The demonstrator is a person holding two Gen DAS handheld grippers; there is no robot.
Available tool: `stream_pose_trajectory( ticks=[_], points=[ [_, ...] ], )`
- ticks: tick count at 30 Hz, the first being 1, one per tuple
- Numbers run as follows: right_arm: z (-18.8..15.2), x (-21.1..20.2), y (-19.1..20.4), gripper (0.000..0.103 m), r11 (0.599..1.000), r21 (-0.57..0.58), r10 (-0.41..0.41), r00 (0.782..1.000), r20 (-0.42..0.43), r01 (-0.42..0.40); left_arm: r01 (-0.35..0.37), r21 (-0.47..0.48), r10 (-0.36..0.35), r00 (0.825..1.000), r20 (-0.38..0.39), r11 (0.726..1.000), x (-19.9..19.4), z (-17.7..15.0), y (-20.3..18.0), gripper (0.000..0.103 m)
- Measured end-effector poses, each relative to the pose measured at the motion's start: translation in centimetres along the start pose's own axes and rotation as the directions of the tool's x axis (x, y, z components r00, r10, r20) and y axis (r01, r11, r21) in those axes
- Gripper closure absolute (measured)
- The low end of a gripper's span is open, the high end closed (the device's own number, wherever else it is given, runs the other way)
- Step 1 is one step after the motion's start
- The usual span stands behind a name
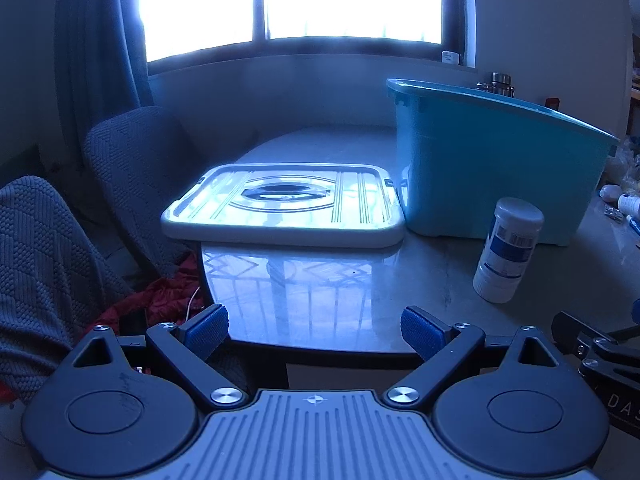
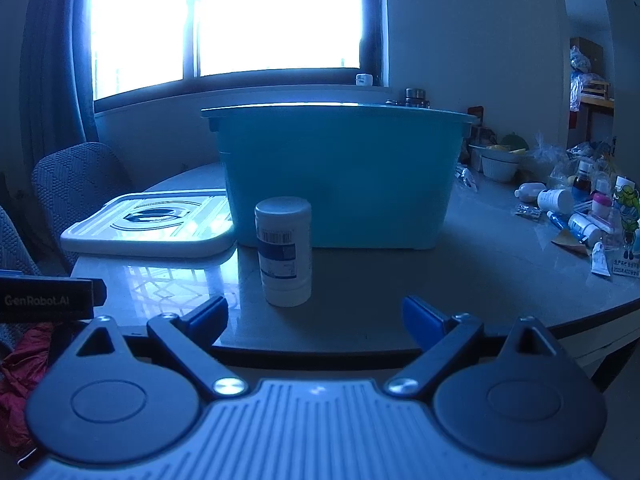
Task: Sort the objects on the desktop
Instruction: 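Move the right tool toward the white pill bottle with blue label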
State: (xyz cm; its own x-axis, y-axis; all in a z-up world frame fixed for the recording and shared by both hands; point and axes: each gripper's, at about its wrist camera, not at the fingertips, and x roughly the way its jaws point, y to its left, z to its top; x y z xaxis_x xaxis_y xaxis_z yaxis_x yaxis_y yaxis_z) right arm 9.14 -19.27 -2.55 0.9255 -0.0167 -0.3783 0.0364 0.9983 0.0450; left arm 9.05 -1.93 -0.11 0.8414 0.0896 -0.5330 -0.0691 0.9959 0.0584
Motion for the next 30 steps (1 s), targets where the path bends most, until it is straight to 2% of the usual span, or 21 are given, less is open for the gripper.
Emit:
stream_pose_trajectory(
  ticks=[7, 22, 30],
  points=[
    [-0.2, 1.9, 0.3, 0.009, 1.0, 0.002, -0.002, 1.0, -0.014, 0.002, 0.019, 0.029, -0.019, 1.0, -0.005, 0.999, 1.3, 0.2, -0.6, 0.008],
    [0.8, 7.1, 1.1, 0.009, 1.0, 0.013, 0.009, 0.999, -0.036, -0.008, -0.011, -0.004, 0.01, 1.0, -0.028, 1.0, 5.7, 1.7, 0.2, 0.008],
    [1.3, 11.0, 1.7, 0.011, 1.0, 0.013, 0.021, 0.999, -0.045, -0.02, 0.006, 0.004, -0.006, 1.0, -0.027, 1.0, 8.7, 2.6, 0.1, 0.008]
  ],
)
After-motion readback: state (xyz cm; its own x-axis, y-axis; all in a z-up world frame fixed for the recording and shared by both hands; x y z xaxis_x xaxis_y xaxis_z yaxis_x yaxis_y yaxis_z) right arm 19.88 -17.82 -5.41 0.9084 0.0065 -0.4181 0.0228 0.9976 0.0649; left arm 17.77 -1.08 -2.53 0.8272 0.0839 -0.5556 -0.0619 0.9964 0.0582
